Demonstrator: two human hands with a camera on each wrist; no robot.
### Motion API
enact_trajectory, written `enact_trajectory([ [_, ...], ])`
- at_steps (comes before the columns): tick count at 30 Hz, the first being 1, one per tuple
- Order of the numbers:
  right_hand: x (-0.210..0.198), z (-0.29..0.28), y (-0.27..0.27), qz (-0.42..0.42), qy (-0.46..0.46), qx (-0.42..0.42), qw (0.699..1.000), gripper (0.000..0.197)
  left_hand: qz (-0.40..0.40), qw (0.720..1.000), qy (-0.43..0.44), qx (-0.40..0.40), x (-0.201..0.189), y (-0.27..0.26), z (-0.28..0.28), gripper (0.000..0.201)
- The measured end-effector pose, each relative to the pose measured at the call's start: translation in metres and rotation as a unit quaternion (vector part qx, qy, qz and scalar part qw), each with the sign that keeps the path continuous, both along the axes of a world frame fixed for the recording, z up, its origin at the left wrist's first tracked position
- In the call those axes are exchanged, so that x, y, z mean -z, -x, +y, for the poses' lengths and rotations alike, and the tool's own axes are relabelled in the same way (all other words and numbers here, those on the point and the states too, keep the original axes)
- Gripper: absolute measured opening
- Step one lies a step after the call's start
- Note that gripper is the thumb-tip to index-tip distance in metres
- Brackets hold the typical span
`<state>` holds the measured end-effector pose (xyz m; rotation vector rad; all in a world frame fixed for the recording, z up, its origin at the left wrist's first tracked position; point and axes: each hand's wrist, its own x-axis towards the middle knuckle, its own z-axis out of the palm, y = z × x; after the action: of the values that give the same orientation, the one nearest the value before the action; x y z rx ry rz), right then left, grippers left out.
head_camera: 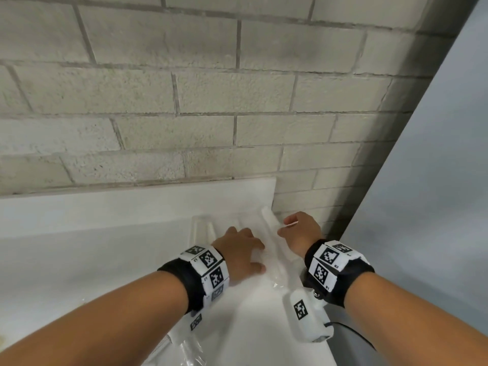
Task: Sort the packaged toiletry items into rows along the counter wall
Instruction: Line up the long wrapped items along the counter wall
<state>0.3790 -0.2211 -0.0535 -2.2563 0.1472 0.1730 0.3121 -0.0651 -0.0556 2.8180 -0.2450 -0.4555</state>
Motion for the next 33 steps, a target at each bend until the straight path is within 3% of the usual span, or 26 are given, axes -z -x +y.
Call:
enact_trajectory([
  [4, 0.000, -0.006, 0.001, 0.014, 0.027, -0.012, 0.999, 0.015, 0.016, 1.000, -0.011, -0.010, -0.003, -0.001, 0.010, 0.051],
  [8, 0.004, 0.001, 0.007, 0.053, 0.011, -0.040, 0.998, 0.022, 0.029, 0.998, -0.005, -0.054, -0.002, -0.006, 0.027, 0.047],
  [13, 0.008, 0.005, 0.004, 0.025, 0.051, -0.057, 0.997, 0.020, 0.017, 0.998, -0.012, -0.059, -0.002, -0.010, 0.028, 0.052],
  [17, -0.001, 0.008, 0.005, -0.010, 0.091, -0.119, 0.989, 0.024, -0.019, 0.999, -0.004, -0.027, -0.006, -0.017, 0.023, 0.048],
  [23, -0.001, 0.009, 0.012, 0.015, 0.192, -0.231, 0.954, 0.043, 0.031, 0.997, -0.063, -0.019, 0.000, -0.021, 0.016, 0.055],
  [33, 0.004, 0.007, 0.007, 0.022, 0.183, -0.233, 0.955, 0.047, -0.012, 0.996, -0.082, -0.022, 0.000, -0.026, 0.011, 0.058],
])
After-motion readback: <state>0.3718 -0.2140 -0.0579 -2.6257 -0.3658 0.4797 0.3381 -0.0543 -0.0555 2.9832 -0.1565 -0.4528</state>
